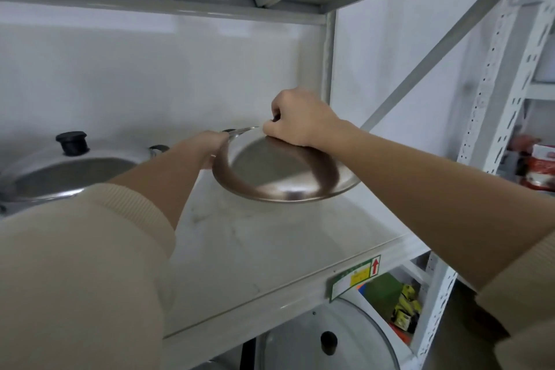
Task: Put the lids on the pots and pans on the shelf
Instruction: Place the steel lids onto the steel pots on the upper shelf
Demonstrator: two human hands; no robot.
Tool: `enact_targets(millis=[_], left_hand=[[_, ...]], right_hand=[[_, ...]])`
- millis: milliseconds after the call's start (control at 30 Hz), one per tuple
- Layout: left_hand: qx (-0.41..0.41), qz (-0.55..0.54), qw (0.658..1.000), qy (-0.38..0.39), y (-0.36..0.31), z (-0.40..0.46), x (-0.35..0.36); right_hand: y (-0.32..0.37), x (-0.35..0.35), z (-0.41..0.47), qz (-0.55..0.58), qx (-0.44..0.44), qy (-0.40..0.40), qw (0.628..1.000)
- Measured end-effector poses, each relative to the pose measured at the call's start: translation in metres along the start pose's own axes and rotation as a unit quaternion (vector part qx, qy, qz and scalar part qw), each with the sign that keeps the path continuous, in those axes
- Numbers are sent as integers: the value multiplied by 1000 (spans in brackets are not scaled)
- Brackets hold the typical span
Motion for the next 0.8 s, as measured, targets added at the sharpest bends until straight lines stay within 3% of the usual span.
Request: enact_targets(millis=[133, 333, 467, 667, 800], left_hand=[[1, -59, 998, 24, 3, 14, 12], [-45, -183, 982, -13, 8, 41, 25], [-67, -176, 982, -7, 11, 50, 14], [-69, -216, 974, 26, 17, 50, 7], [-69, -297, 952, 42, 19, 49, 11]], right_hand=[[-13, 7, 16, -28, 19, -11, 999], [-42, 20, 52, -39, 49, -50, 997], [-58, 33, 76, -17, 67, -77, 995], [-61, 70, 106, 3, 80, -41, 996], [-57, 99, 113, -1, 90, -19, 996]])
Point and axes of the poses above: each hand's wrist, its own z-axis towards the middle knuckle, its own x-axis out of the palm, y = z × x, the point moved 1 cm from there along z, towards the middle knuckle, and after that the axes turned 6 degrees about z, right-handed, at the moved point
